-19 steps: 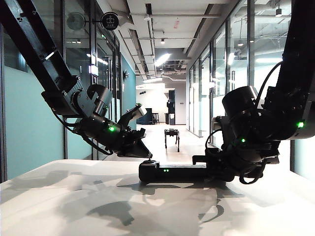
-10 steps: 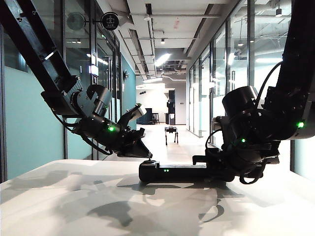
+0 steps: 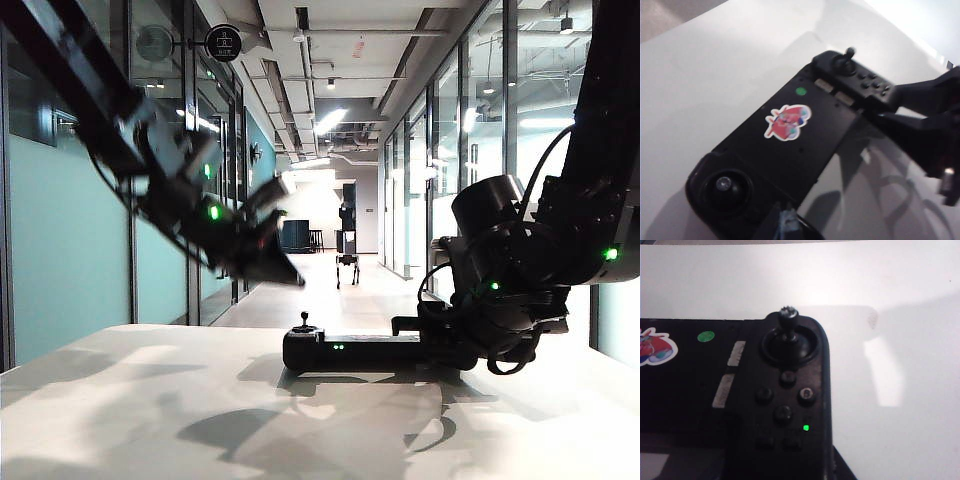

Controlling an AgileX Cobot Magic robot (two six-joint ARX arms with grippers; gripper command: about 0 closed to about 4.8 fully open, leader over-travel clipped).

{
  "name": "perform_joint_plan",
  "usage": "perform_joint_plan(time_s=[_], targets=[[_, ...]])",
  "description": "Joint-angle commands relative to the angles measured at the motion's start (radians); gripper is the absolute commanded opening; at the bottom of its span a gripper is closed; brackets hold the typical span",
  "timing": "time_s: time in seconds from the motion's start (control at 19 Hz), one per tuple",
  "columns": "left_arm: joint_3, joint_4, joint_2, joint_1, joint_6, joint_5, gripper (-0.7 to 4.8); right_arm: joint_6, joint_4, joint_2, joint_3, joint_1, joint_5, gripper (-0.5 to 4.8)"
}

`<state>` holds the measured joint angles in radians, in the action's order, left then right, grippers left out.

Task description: Push the left joystick on the remote control sitting on the white table forward to make the robot dog walk in a straight line until it approaches the door.

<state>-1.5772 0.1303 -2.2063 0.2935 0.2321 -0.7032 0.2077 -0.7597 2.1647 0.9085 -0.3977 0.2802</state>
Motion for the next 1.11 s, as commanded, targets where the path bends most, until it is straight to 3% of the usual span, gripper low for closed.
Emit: perform_joint_plan(time_s=[0.05, 0.47, 0.63, 1.11], targets=[[-0.003, 0.058, 0.090, -0.002, 0.002, 0.074, -0.05, -0.025, -0.029, -0.005, 0.003, -0.001, 0.002, 2.20], [-0.003, 0.223, 0.318, -0.002, -0.061, 0.225, -0.05, -0.029, -0.029, -0.005, 0.003, -0.001, 0.001, 2.20], [-0.003, 0.265, 0.409, -0.002, -0.076, 0.290, -0.06, -0.029, -0.029, -0.005, 0.003, -0.001, -0.013, 2.98], [-0.002, 0.278, 0.554, -0.002, -0.091, 0.370, -0.05, -0.032, 0.094, -0.096, -0.010, -0.001, -0.014, 2.97]])
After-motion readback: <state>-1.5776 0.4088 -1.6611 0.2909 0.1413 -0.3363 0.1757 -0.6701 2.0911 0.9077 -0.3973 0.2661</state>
